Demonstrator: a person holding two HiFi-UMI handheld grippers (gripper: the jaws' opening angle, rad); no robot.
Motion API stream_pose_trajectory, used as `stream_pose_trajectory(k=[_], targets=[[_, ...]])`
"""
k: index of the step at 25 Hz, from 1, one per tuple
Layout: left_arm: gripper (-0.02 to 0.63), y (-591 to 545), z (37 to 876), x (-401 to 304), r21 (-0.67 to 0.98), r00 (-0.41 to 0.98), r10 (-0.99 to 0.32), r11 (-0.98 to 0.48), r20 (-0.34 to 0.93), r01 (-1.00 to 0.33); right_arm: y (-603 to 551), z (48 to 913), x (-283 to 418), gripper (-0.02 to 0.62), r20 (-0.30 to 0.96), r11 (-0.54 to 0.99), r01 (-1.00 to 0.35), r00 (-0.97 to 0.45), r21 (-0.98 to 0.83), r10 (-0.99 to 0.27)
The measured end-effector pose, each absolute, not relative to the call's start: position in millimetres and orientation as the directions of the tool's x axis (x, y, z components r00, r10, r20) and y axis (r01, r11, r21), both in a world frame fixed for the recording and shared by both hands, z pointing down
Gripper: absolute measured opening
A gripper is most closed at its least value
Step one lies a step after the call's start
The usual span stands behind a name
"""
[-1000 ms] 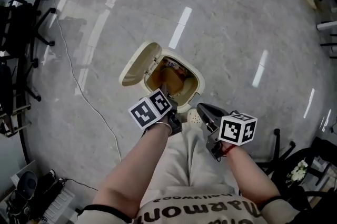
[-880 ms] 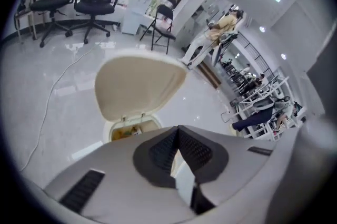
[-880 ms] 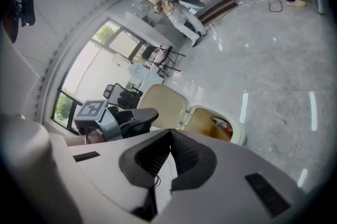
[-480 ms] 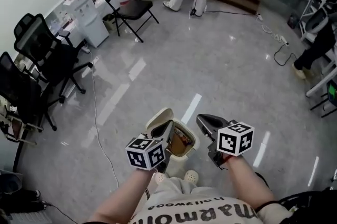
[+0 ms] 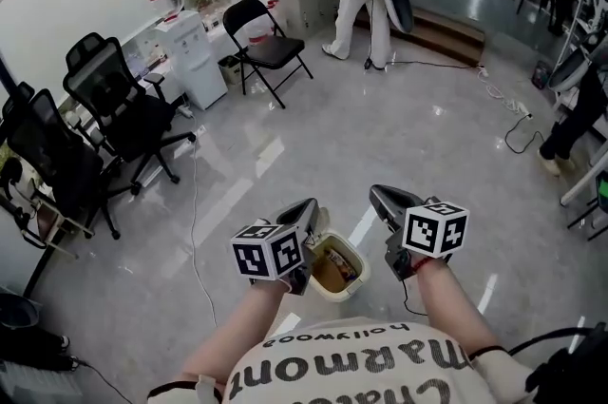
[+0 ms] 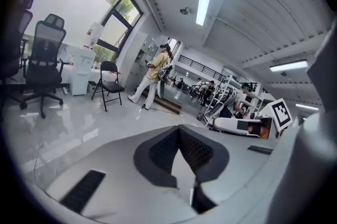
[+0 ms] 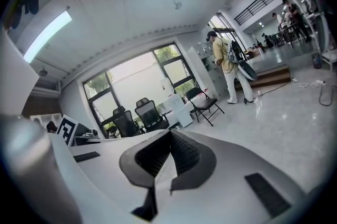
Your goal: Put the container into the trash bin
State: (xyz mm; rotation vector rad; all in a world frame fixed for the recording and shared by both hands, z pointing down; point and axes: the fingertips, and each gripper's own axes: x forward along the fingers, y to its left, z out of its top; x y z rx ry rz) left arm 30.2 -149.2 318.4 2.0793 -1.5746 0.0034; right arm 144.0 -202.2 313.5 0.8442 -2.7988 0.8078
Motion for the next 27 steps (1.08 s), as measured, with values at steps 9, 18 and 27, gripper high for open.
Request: stream_pose_trajectory(k=[9,18,27], targets=[[0.028,-154,310,24,0.383,0.330,-0.893,-0.202,0.306,-0.902,-207,317,148,0.002,0.275,0.692,-0.570,-0.821,-0.442,-0.500],[0.028,-180,297,26,0.373,0.334,-0.903,-0.222,0.269,-0.901,-228,318,152,0.002,0.286,0.685,-0.594,-0.804,-0.422,-0.521],[0.028,-188,301,29,0.358,0.322,-0.905,-0.213,0.278,-0.909,-239,321,156,0.002,0.292,0.695,-0.590,-0.807,-0.412,-0.513]])
